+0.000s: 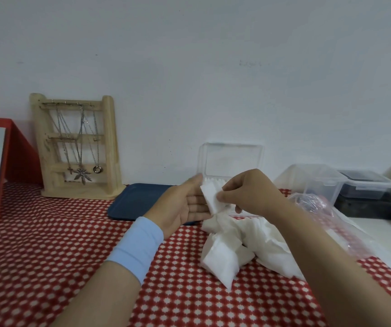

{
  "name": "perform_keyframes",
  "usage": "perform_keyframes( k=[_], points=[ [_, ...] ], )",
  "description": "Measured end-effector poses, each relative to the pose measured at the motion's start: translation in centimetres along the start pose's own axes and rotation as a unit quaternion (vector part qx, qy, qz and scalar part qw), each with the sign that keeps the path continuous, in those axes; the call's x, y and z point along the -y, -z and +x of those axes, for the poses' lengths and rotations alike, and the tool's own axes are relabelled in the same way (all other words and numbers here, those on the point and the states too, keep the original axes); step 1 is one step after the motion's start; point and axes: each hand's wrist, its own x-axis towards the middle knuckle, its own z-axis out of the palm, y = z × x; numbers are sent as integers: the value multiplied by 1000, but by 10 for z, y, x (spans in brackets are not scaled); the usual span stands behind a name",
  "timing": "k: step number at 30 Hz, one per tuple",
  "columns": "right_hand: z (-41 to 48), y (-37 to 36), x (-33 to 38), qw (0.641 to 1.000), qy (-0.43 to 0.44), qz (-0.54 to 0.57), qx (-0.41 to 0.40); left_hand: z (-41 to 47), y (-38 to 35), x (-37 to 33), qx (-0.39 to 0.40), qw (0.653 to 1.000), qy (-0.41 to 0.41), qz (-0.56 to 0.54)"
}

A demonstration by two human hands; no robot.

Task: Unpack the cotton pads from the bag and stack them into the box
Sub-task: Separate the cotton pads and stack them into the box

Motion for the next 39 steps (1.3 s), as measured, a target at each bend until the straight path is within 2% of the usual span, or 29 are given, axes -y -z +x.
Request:
perform_keyframes(
  k=[2,4,7,10,12,14,17,20,24,27,31,39],
  points=[
    [1,-2,-1,1000,1,-4,0,-1,-1,0,3,999,-12,43],
    [2,-3,-3,1000,5,-8,9,1,0,4,-25,996,-30,77],
    [5,-1,-10,997,19,-55,41,7,5,10,-89,994,-32,50],
    [6,-2,-18,973,68,-177,131,10,14,12,-118,991,-38,57],
    [4,-7,-19,955,90,-207,190,11,17,14,-131,987,-42,79],
    [3,-10,-19,954,96,-202,198,11,16,14,-144,984,-45,99],
    [5,-3,-20,970,93,-161,156,11,15,15,-167,978,-57,112],
    [6,9,-20,989,76,-48,118,13,15,15,-184,976,-59,101],
    [5,18,-16,988,48,129,73,12,11,16,-178,980,-60,64],
    [3,16,-13,978,32,190,84,9,8,16,-152,986,-54,47],
    [2,12,-12,983,48,151,94,4,4,14,-92,994,-31,46],
    [-5,14,7,982,154,23,102,1,-1,9,-37,995,-3,88]
  ],
)
